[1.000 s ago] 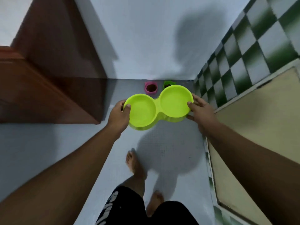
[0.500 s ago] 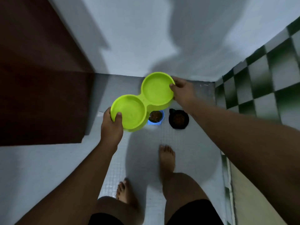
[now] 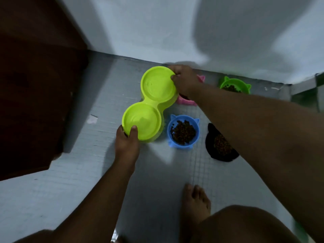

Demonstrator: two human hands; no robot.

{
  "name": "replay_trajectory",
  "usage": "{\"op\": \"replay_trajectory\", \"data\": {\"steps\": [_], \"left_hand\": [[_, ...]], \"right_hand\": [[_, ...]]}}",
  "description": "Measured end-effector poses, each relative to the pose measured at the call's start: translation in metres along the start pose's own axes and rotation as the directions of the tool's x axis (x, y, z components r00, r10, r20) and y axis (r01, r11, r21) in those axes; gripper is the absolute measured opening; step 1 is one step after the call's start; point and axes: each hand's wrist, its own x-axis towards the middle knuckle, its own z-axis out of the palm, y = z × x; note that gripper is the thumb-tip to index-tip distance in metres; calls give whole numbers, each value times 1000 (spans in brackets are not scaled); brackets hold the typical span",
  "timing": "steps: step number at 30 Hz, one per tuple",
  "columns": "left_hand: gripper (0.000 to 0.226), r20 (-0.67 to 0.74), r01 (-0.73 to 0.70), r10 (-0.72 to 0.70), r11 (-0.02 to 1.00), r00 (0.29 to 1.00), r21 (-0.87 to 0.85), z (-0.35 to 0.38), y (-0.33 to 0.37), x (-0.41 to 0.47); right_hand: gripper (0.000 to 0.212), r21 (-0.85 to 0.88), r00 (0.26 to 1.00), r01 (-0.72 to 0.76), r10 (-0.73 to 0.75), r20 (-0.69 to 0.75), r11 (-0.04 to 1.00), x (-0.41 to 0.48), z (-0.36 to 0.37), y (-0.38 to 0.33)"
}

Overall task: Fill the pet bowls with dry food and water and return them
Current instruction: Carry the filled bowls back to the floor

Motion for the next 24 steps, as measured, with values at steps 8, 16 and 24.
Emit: {"op": "replay_trajectory", "data": {"steps": [8, 16, 24], "left_hand": [[74, -26, 120, -124, 986, 992, -119, 12, -40, 41], [83, -10, 165, -167, 982, 986, -95, 14, -47, 59], [92, 31, 219, -218, 976, 975, -10, 13, -30, 57]], "right_hand": [[54, -77, 992, 94, -87, 96, 993, 42, 48, 18], [64, -9, 991, -21, 22, 129, 1000, 53, 74, 20], [76, -111, 991, 6, 9, 136, 994, 56, 83, 15]]}}
